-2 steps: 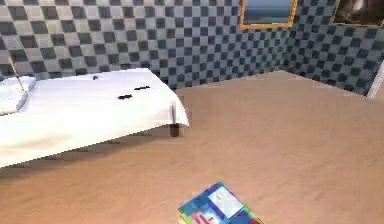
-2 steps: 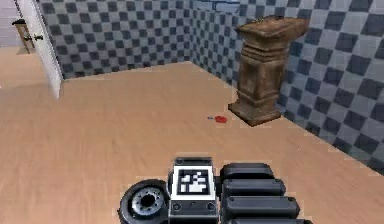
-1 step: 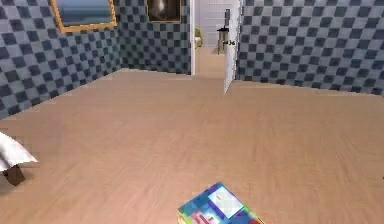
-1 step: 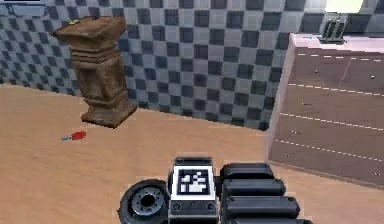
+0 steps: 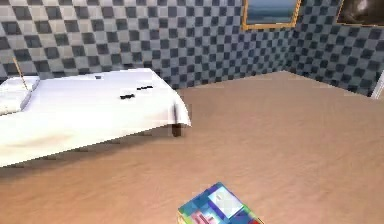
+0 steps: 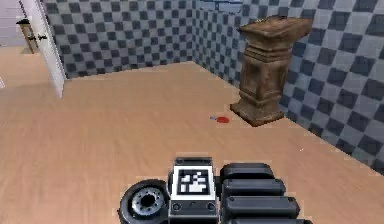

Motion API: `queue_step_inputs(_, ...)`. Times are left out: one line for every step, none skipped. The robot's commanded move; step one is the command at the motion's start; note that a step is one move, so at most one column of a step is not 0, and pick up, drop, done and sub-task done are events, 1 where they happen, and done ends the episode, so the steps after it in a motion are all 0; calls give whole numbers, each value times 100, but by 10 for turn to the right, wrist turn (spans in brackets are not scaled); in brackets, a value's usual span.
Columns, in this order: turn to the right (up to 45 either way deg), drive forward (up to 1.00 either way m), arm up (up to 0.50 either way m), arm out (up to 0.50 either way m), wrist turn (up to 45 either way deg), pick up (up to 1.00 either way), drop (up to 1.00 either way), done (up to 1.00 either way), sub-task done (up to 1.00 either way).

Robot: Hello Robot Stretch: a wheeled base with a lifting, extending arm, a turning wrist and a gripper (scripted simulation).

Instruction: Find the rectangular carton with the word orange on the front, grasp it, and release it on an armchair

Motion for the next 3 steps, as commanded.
queue_step_inputs(-450, 0, 0, 0, 0, 0, 0, 0, 0)
queue_step_inputs(-450, 0, 0, 0, 0, 0, 0, 0, 0)
queue_step_inputs(-150, 0, 0, 0, 0, 0, 0, 0, 0)
